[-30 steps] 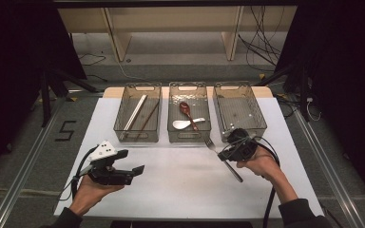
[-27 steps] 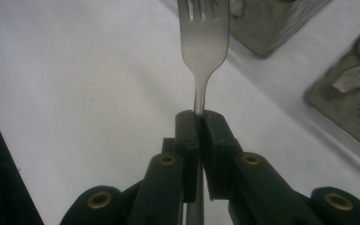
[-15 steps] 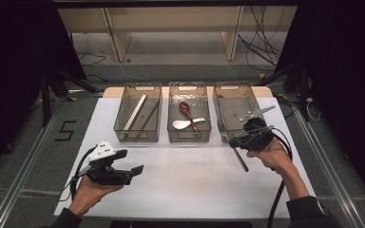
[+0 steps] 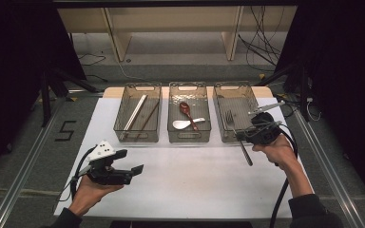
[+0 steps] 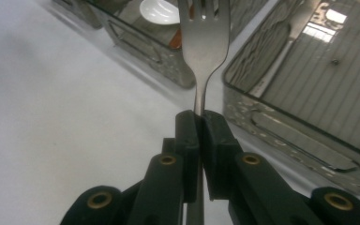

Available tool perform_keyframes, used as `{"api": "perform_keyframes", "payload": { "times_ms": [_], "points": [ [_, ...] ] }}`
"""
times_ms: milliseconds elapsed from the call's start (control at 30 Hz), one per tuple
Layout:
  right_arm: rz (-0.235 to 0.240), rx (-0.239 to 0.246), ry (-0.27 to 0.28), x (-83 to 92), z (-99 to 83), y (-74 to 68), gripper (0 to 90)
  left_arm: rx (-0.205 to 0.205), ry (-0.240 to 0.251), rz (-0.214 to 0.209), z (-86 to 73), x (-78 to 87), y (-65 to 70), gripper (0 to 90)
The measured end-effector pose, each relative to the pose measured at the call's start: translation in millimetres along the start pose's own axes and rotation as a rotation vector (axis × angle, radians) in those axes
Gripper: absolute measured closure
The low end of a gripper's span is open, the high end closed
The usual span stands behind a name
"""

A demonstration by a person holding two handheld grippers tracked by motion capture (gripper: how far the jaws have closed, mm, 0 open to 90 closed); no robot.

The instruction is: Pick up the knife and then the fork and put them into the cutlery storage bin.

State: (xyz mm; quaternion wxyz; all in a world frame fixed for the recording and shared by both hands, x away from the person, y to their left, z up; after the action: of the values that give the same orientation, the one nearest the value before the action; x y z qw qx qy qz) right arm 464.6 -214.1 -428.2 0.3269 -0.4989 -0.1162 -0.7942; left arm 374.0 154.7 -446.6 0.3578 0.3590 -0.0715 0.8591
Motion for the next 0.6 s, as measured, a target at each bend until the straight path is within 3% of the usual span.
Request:
{"api": "perform_keyframes", "payload": {
  "times_ms": [267, 600],
  "points": [
    [-0.045, -0.032, 0.027, 7.5, 12.4, 15.7, 86.1, 0.007, 0.009, 0.002, 0.2, 1.6, -2.1, 15.7],
    [-0.083, -0.083, 0.091, 25.9, 46.0, 35.2, 86.1, 0.005, 0.012, -0.001, 0.9, 2.6, -1.7, 15.7]
  ]
}}
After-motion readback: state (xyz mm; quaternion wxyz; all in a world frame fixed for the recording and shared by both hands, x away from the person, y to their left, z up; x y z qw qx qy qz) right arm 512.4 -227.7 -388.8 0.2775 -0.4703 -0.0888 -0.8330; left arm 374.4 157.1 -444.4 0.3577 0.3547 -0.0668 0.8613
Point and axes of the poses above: each handheld gripper's, and its own axes: x roughly backward along the jaws, z roughly out of its top, y roughly to its right, the point moved 8 cm from there along -x, roughly forward along the jaws, and after that the axes turned 11 degrees about -y, right-handed, at the moved point
